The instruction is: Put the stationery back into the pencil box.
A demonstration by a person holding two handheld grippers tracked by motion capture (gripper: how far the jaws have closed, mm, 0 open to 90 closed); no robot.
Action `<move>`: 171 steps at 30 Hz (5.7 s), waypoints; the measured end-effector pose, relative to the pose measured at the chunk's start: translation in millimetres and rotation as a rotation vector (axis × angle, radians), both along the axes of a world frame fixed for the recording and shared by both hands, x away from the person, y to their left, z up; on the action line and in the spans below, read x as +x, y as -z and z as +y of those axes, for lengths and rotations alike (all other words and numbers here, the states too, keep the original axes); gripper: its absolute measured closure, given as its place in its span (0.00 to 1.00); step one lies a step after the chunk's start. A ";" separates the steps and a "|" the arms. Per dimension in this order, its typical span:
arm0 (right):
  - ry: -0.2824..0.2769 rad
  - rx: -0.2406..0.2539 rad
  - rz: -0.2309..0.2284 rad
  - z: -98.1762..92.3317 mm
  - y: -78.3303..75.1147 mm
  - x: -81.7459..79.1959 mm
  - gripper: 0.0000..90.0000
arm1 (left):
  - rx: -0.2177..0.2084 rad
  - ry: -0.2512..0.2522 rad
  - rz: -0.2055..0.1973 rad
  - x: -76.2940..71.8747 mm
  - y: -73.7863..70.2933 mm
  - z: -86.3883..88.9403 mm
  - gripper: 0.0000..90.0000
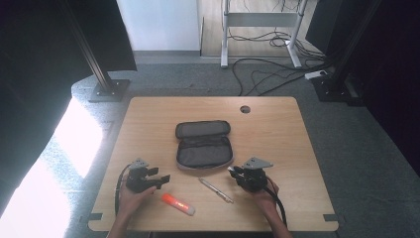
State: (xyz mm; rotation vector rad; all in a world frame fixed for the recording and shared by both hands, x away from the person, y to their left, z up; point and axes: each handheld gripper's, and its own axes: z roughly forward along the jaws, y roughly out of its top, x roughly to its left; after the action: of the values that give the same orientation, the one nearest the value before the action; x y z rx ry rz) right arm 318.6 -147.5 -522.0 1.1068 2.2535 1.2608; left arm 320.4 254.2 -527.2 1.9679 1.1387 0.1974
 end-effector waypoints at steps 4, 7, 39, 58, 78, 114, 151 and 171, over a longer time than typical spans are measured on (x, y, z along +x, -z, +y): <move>0.001 0.017 -0.017 -2.3 -7.3 -1.8 0.81 | 0.002 0.002 0.004 0.1 0.4 -0.5 0.35; 0.002 0.029 -0.028 -3.6 -11.6 -2.4 0.81 | -0.015 0.013 0.009 -0.2 -0.1 -1.3 0.35; 0.008 0.062 -0.083 7.8 -35.2 16.7 0.81 | -0.015 0.013 0.015 -0.7 1.5 -3.9 0.35; 0.021 0.054 -0.068 19.1 -34.3 37.7 0.81 | -0.014 0.012 0.024 -1.1 3.1 -4.6 0.34; 0.061 0.020 -0.046 27.3 -22.5 64.8 0.81 | 0.000 0.009 0.037 0.2 6.3 -5.1 0.34; 0.061 -0.069 -0.018 50.3 -4.6 90.3 0.80 | 0.002 0.011 0.041 -0.1 6.7 -6.1 0.34; 0.070 -0.023 -0.057 40.6 -15.8 68.2 0.61 | 0.002 0.014 0.046 -0.6 7.2 -7.0 0.34; 0.039 0.050 -0.029 22.1 -15.5 26.2 0.60 | 0.000 0.012 0.041 -0.7 6.9 -6.4 0.34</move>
State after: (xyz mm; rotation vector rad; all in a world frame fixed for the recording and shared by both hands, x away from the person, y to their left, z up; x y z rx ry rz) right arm 344.9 -125.4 -506.5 1.1368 2.1804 1.3157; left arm 319.7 247.8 -534.1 1.9867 1.1533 0.1512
